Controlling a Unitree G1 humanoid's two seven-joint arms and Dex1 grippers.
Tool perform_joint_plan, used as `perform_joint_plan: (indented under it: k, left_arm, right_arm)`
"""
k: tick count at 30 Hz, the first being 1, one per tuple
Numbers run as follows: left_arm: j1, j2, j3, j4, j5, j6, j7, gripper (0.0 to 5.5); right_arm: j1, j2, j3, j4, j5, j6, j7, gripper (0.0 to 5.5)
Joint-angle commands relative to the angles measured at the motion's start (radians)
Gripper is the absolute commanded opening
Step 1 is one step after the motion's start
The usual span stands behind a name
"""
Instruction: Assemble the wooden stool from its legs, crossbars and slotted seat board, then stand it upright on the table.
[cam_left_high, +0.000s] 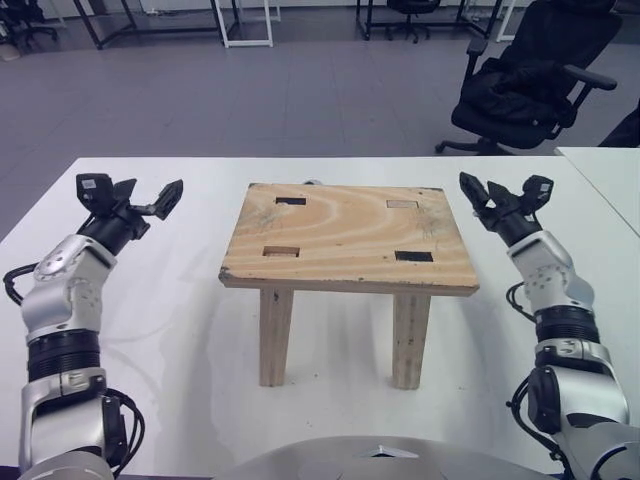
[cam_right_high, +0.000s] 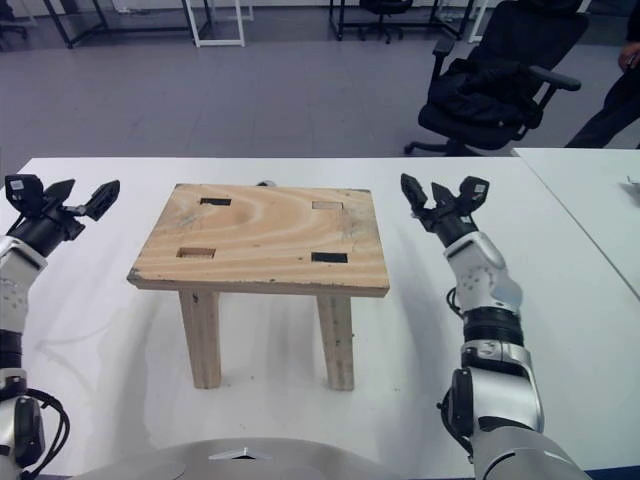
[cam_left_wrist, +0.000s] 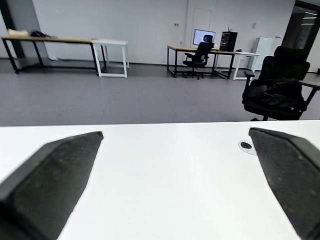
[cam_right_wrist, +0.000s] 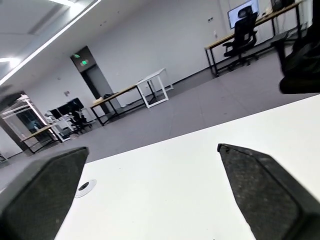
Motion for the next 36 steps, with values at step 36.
perform_joint_plan:
  k: [36]
  left_arm:
    - [0.059,-0.162,0.011,-0.043,0.21,-0.186,0.231,5.38]
  right_arm:
    - [-0.108,0.082,0.071,0.175,-0.486,-0.338,-0.114,4.81]
